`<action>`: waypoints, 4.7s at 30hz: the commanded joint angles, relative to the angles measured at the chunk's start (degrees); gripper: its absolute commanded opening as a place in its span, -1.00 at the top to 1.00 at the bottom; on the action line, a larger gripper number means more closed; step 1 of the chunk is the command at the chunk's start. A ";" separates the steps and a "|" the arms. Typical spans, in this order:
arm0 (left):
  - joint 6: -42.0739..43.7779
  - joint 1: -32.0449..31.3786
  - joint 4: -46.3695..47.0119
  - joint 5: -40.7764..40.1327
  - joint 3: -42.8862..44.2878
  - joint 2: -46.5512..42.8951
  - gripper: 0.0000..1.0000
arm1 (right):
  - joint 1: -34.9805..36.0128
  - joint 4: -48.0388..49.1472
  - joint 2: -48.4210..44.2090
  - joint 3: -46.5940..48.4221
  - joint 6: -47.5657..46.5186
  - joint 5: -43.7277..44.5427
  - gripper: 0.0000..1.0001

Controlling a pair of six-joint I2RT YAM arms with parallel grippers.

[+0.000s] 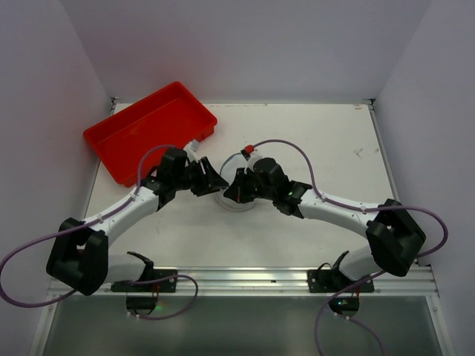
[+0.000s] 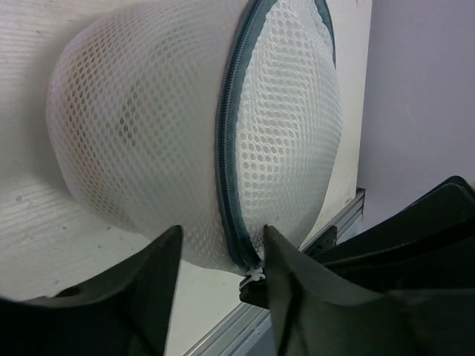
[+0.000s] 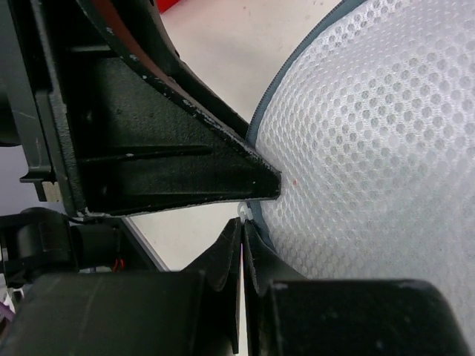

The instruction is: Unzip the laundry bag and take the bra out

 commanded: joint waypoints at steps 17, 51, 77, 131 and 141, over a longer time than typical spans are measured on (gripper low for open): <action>3.21 5.39 0.25 4.09 1.00 -0.56 1.00 | -12.07 -8.46 -15.03 -13.29 -3.08 4.10 1.00; 12.09 6.19 -12.07 -7.16 7.33 -7.96 -0.79 | -6.92 -11.01 -13.90 -1.70 -6.07 11.30 -0.75; 6.82 -4.97 -7.40 -7.68 15.76 -2.76 -0.50 | -6.48 -9.69 -16.18 -6.09 -5.28 16.74 -0.76; 12.09 -11.31 -24.28 -40.21 14.19 -3.38 -0.87 | -17.28 -1.78 5.87 0.15 -2.20 -8.03 -0.77; 12.97 -9.02 -20.93 -37.47 10.67 -1.09 -0.85 | -18.61 0.33 12.21 1.29 -3.17 -16.11 -0.13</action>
